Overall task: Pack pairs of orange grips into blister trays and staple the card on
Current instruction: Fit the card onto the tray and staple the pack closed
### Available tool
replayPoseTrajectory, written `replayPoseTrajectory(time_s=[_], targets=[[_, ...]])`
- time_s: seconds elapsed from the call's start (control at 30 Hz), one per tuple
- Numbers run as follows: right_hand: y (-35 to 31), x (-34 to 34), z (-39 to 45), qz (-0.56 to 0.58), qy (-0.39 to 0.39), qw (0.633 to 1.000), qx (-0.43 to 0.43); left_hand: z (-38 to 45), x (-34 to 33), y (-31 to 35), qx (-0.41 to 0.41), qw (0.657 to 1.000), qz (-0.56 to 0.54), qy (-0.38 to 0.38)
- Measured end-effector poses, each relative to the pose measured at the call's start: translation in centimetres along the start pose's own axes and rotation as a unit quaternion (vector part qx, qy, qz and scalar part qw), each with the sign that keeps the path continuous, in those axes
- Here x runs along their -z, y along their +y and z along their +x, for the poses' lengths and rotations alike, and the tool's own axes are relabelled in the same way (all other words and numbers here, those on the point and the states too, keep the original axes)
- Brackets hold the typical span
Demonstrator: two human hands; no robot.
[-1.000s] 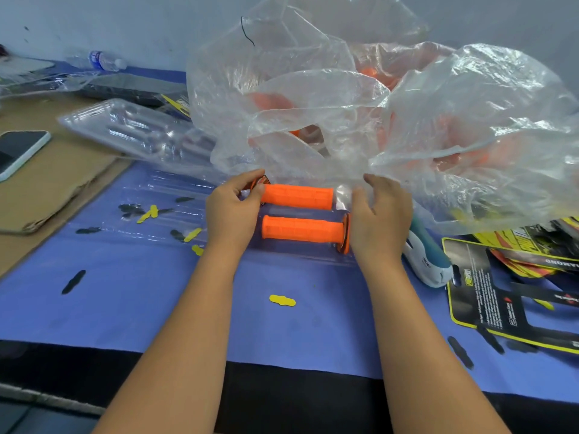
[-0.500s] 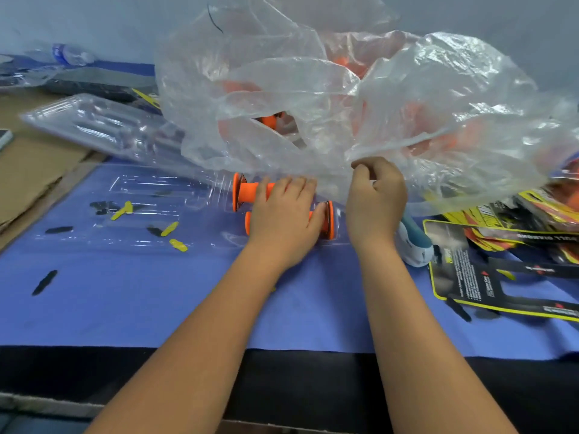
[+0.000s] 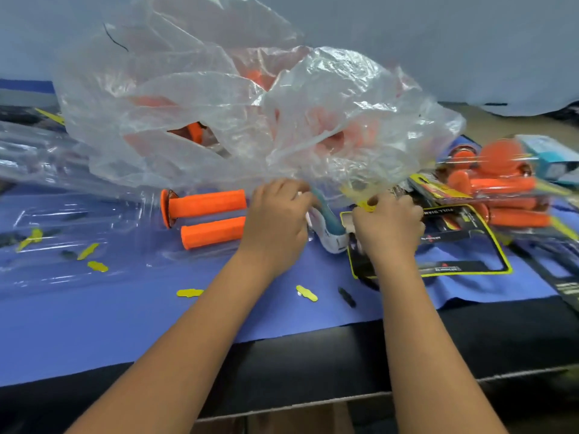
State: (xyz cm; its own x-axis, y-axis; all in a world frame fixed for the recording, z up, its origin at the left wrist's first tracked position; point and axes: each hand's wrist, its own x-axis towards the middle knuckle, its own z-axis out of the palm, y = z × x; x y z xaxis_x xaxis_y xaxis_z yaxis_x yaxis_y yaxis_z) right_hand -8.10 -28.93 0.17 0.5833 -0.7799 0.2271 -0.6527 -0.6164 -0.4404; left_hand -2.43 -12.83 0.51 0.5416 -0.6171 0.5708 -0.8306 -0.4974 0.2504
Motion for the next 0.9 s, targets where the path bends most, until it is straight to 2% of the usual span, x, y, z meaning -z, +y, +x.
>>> replayPoseTrajectory(time_s=[0.1,0.2,0.27,0.4,0.5,0.57,0.63,0.7,0.73,0.8,0.83,0.9], targets=[[0.6,-0.5,-0.4,-0.015,-0.061,0.998,0.005,0.9,-1.9,2.3,-0.042,0.998,-0.013,-0.044],[1.0,-0.9,-0.5,0.012,-0.089,0.995,0.051,1.1,-4.1,2.8,-0.014,0.995,0.003,-0.100],[1.2,-1.1,-0.7,0.061,-0.084,0.993,0.062,0.7,-5.1,2.6,-0.007,0.996,-0.002,-0.090],[1.5,-0.9,-0.8,0.145,-0.022,0.988,0.049,0.1,-5.3,2.4,0.023,0.992,-0.124,-0.026],[0.6,0.4,-1.1,0.192,0.073,0.977,0.066,-0.5,-5.1,2.4,0.064,0.973,-0.219,-0.031],[-0.4,1.8,-1.3,0.231,0.155,0.955,0.102,-0.8,-5.0,2.2,0.113,0.953,-0.279,-0.024],[-1.6,3.0,-2.0,0.311,0.200,0.918,0.142,-0.7,-4.3,2.1,0.124,0.949,-0.289,-0.014],[-2.9,3.8,-2.9,0.392,0.210,0.878,0.178,-0.4,-3.4,2.1,0.127,0.918,-0.374,-0.017],[-3.5,3.9,-3.4,0.417,0.206,0.865,0.190,-0.1,-2.7,2.2,0.142,0.880,-0.453,-0.019],[-4.5,3.6,-4.0,0.428,0.186,0.862,0.199,0.5,-1.6,1.8,0.201,0.802,-0.562,0.008],[-4.8,3.3,-4.1,0.423,0.173,0.868,0.197,0.8,-1.1,1.4,0.228,0.788,-0.571,0.033],[-5.6,2.3,-4.5,0.395,0.142,0.885,0.201,0.9,-0.2,0.0,0.258,0.814,-0.513,0.088]])
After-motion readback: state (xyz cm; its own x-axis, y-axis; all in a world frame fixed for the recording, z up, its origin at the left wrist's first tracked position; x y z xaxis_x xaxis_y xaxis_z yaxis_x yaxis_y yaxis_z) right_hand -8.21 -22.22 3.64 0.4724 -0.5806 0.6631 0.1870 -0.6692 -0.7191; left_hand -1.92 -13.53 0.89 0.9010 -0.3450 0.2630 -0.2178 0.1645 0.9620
